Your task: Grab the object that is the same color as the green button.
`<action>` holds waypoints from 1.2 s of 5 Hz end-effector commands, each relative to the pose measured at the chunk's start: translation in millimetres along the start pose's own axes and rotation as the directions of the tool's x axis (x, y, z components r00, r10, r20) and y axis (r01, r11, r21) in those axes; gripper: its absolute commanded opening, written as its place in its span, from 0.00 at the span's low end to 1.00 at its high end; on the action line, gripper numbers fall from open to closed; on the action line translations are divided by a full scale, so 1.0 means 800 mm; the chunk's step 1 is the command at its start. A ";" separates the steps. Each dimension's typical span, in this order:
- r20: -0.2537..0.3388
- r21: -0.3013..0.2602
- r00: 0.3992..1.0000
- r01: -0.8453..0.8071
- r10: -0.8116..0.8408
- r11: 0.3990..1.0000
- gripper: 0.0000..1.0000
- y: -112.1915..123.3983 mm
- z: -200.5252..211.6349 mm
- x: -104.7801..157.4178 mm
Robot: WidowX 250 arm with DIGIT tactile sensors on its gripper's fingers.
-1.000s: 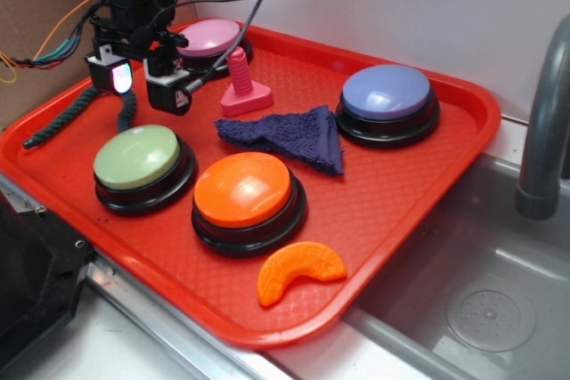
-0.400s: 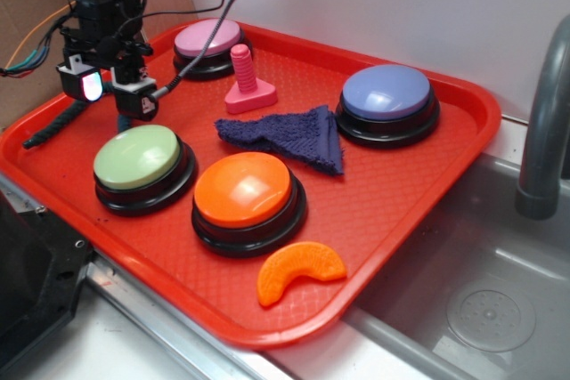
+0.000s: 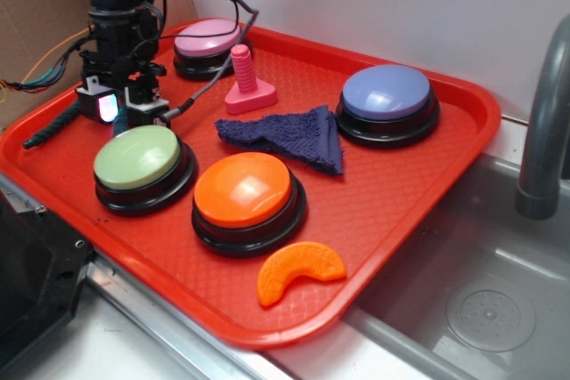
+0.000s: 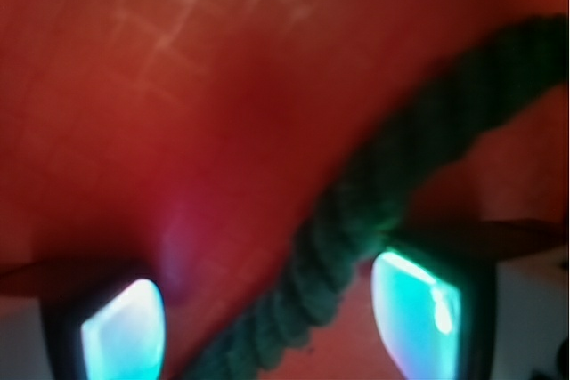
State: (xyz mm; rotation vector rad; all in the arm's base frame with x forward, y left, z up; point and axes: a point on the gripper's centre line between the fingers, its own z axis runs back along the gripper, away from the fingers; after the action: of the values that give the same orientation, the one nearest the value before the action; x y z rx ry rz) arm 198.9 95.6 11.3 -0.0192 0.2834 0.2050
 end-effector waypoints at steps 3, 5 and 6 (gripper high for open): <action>0.016 0.004 0.975 0.220 -0.220 0.975 0.00 -0.032 -0.029 -0.004; 0.064 0.071 0.960 0.267 -0.271 0.961 0.00 -0.035 0.002 -0.036; 0.079 0.109 0.933 0.342 -0.351 0.933 0.00 -0.042 0.037 -0.060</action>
State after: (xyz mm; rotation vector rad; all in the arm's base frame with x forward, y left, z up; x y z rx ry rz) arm 169.6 50.1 51.2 0.0247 0.2084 -0.1501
